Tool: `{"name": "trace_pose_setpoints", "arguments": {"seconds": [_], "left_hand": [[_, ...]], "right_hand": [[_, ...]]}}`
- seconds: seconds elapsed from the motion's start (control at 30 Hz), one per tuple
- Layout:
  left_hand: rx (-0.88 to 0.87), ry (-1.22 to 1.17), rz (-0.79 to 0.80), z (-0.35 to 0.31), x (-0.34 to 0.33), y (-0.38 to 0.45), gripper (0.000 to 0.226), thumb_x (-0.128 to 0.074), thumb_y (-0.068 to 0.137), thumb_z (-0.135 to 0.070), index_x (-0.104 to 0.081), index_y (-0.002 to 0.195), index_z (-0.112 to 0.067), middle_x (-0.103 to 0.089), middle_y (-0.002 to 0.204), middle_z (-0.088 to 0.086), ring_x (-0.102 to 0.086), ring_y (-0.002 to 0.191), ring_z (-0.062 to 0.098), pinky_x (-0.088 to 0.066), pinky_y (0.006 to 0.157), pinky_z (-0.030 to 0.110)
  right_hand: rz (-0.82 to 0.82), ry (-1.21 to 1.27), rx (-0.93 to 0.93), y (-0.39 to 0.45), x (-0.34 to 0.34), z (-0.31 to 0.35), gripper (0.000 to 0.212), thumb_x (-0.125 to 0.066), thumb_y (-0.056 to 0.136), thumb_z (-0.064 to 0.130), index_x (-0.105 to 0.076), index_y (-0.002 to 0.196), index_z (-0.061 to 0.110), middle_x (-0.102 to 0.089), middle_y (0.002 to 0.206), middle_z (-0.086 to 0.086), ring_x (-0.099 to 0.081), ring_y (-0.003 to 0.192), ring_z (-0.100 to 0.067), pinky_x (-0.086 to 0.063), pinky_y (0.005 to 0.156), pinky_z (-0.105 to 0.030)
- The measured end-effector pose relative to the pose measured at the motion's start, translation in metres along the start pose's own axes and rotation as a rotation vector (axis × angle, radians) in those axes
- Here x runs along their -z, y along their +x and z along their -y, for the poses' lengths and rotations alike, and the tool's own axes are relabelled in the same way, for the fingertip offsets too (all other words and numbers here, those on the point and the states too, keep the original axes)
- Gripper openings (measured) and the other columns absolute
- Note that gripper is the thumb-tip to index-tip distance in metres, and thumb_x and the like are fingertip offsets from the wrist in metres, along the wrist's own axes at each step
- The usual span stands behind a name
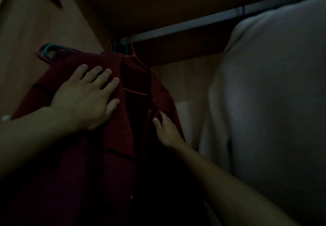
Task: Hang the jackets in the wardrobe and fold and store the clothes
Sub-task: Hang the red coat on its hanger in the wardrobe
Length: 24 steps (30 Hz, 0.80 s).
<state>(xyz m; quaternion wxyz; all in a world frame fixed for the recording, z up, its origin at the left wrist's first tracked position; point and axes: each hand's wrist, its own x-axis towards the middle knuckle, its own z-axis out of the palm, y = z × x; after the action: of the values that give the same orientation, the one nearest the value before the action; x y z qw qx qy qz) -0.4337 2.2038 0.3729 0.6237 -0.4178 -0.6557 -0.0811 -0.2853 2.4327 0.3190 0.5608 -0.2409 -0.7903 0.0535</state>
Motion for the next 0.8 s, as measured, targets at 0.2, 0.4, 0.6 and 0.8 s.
{"name": "trace_pose_setpoints", "arguments": {"seconds": [0.2,0.4,0.6,0.8], "left_hand": [[0.062,-0.323,-0.118,-0.025,0.020,-0.006,0.074,-0.011,0.096,-0.058,-0.031,0.153,-0.016,-0.029,0.160,0.014,-0.020,0.150,0.032,-0.013,0.120,0.054],[-0.012,-0.807,-0.331,-0.070,0.065,-0.004,0.072,-0.021,0.094,-0.057,-0.044,0.146,-0.014,-0.043,0.152,0.011,-0.032,0.143,0.031,-0.029,0.113,0.050],[0.055,-1.159,-0.268,-0.113,0.101,0.029,0.055,-0.033,0.100,-0.046,-0.042,0.146,-0.016,-0.041,0.152,0.006,-0.033,0.138,0.029,-0.033,0.111,0.048],[0.007,-1.237,-0.208,-0.166,0.110,0.064,0.055,-0.034,0.102,-0.046,-0.033,0.152,-0.023,-0.037,0.156,0.006,-0.034,0.139,0.032,-0.030,0.114,0.047]], "right_hand": [[-0.033,-0.334,0.128,-0.018,0.048,0.052,0.054,-0.033,0.101,0.046,-0.045,0.137,0.008,-0.051,0.140,-0.016,-0.048,0.127,-0.033,-0.039,0.106,-0.048],[-0.206,-0.900,0.308,-0.033,0.122,0.082,0.033,-0.043,0.099,0.037,-0.054,0.117,0.012,-0.058,0.121,-0.014,-0.052,0.111,-0.034,-0.040,0.090,-0.042],[-0.104,-1.575,0.249,-0.027,0.204,0.103,0.055,-0.044,0.093,0.045,-0.043,0.143,0.022,-0.032,0.153,-0.017,-0.015,0.146,-0.040,-0.005,0.118,-0.056],[-0.039,-1.786,0.034,-0.017,0.265,0.079,0.068,-0.044,0.094,0.055,-0.026,0.153,0.027,-0.004,0.164,-0.013,0.007,0.150,-0.038,0.012,0.114,-0.061]]}}
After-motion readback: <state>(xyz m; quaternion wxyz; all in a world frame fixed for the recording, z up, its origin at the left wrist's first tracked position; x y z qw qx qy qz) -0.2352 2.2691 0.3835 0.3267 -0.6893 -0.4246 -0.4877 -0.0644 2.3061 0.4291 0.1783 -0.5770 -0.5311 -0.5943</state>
